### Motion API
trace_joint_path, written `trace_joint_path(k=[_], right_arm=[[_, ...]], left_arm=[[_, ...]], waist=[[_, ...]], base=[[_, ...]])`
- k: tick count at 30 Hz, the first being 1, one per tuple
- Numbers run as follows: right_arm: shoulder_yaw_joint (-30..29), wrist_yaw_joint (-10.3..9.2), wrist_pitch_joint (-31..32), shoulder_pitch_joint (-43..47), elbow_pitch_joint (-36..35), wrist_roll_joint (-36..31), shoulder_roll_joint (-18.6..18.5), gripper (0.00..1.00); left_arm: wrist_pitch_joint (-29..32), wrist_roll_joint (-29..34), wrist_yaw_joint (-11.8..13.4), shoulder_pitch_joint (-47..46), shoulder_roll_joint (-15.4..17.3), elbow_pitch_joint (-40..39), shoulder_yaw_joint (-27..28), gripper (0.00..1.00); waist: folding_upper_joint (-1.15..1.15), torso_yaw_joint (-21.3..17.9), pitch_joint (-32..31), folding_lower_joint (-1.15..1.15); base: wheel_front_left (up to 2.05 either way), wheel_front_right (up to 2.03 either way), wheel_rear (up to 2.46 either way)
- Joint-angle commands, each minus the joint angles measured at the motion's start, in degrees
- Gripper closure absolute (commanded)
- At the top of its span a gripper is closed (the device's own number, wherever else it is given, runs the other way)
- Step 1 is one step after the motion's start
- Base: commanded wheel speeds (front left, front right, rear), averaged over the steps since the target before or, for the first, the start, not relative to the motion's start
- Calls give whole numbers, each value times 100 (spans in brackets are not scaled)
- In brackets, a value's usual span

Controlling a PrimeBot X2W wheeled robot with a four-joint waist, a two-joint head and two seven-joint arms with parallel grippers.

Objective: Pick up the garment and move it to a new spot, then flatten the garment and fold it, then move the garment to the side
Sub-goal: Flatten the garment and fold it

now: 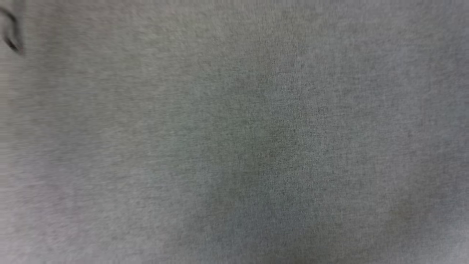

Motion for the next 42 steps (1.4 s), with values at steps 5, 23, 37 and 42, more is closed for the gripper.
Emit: trace_joint_path(k=[5,23,37,42], right_arm=[[346,-4,-78,1199,-87,350,-297,100],[464,-9,-287,5957,-871,1228,-886,100],[-1179,-10,219,8905,-2316,628,-793,100],[-1886,-9,822,9281,-2963,50,-358,100]], left_arm=[[-344,-398,-208,1422,-177,122,86,100],[-339,-1352,751,7868,123,-2434,520,100],[396,-1654,2098,10742,628,-5039,765,100],[570,-1584,2075,10500,743,-5227,678,100]], waist=[[0,381,-978,0],[0,525,-3437,0],[0,451,-4152,0],[0,405,-4096,0]], base=[[0,0,0],[0,0,0],[0,0,0],[0,0,0]])
